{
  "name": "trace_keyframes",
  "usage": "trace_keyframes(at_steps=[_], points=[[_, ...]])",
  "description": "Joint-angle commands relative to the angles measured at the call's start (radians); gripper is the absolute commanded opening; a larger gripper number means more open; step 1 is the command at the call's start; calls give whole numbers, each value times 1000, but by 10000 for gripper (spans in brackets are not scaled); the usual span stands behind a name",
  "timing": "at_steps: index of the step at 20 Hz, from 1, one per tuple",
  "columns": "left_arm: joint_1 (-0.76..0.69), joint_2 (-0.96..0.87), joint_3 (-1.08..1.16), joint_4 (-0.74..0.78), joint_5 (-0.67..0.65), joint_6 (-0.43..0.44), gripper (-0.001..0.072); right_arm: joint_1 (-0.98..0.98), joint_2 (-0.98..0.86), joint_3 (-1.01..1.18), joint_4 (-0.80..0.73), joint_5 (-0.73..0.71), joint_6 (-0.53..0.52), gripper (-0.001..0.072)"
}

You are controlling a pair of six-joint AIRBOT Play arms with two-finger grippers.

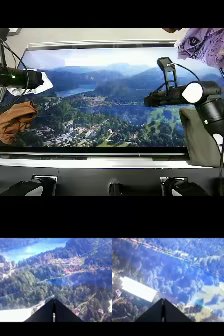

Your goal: Fold the clothes and pants, and hang the long-sleeved shirts on hangers.

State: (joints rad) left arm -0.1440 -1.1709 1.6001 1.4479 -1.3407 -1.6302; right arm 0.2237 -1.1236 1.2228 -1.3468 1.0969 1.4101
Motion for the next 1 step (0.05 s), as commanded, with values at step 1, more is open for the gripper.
trace_keyframes(at_steps=[1], points=[[-1,1,0,0,1,0,18,1,1,1,-1,0,0,30]])
